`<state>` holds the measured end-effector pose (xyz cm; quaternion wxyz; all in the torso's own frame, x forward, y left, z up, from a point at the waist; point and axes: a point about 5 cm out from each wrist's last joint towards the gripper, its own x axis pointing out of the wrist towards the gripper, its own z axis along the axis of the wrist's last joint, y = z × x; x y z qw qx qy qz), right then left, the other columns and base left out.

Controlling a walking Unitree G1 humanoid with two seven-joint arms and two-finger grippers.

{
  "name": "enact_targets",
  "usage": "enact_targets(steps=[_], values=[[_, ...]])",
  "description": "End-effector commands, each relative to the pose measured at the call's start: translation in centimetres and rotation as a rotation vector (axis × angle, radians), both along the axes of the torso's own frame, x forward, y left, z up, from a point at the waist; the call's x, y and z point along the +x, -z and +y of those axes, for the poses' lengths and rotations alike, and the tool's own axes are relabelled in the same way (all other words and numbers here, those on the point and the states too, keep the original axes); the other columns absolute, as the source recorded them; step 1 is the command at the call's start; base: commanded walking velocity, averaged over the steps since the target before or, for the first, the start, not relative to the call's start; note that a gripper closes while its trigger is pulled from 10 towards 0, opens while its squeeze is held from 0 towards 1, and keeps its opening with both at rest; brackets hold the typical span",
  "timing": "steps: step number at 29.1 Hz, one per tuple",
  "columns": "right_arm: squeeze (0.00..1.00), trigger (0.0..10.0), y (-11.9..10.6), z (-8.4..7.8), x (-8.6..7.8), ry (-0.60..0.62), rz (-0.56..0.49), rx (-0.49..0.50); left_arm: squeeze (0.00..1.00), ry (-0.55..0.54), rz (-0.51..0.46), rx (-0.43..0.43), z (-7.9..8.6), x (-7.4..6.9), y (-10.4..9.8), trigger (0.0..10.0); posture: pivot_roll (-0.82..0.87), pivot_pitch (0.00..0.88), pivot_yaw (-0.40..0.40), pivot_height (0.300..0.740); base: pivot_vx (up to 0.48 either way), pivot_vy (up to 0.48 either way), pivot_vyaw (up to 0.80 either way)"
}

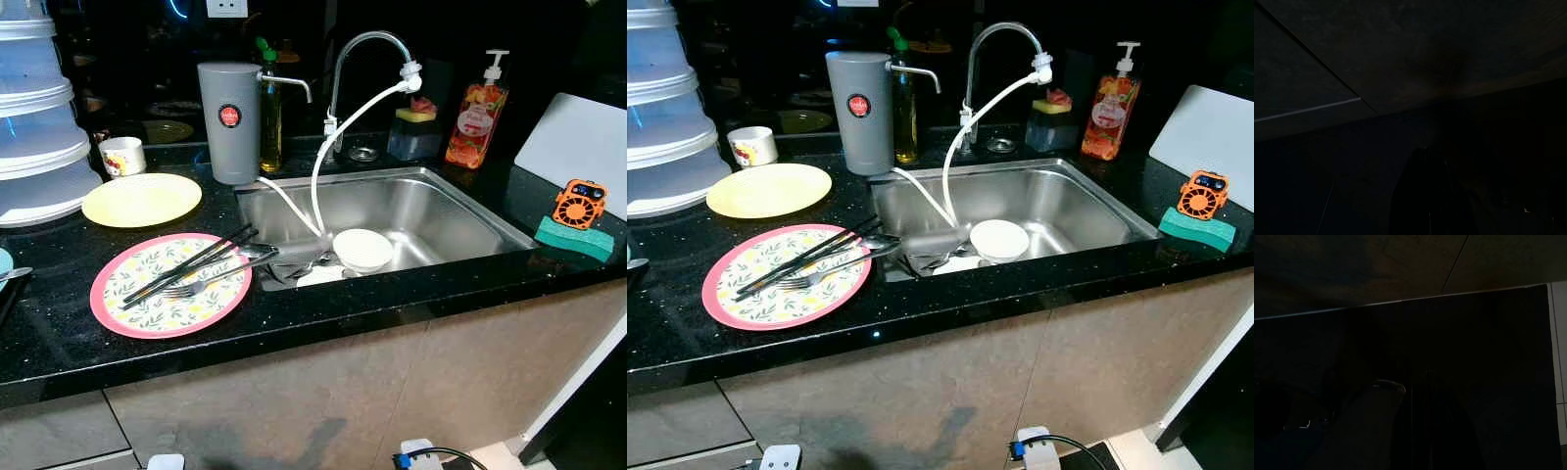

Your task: Kitchen organization

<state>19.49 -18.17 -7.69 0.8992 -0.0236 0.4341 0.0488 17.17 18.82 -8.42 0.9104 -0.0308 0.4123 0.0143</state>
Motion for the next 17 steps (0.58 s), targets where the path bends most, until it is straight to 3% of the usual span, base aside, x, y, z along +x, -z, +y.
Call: enact_targets(steps=[1, 17], values=[[0.00, 10.0, 0.2, -0.1, -0.4, 0.011, 0.018, 0.008, 0.00, 0.013, 0.014, 0.002, -0.1, -0.1, 0.1, 10.0, 0.00, 0.000, -0.009, 0.740, 0.000, 0.000, 0.00], [0.00, 10.0, 0.4, -0.2, -0.7, 0.011, 0.031, 0.008, 0.00, 0.026, 0.020, 0.000, -1.4, 0.6, 0.0, 10.0, 0.00, 0.000, -0.004, 0.740, 0.000, 0.000, 0.00]])
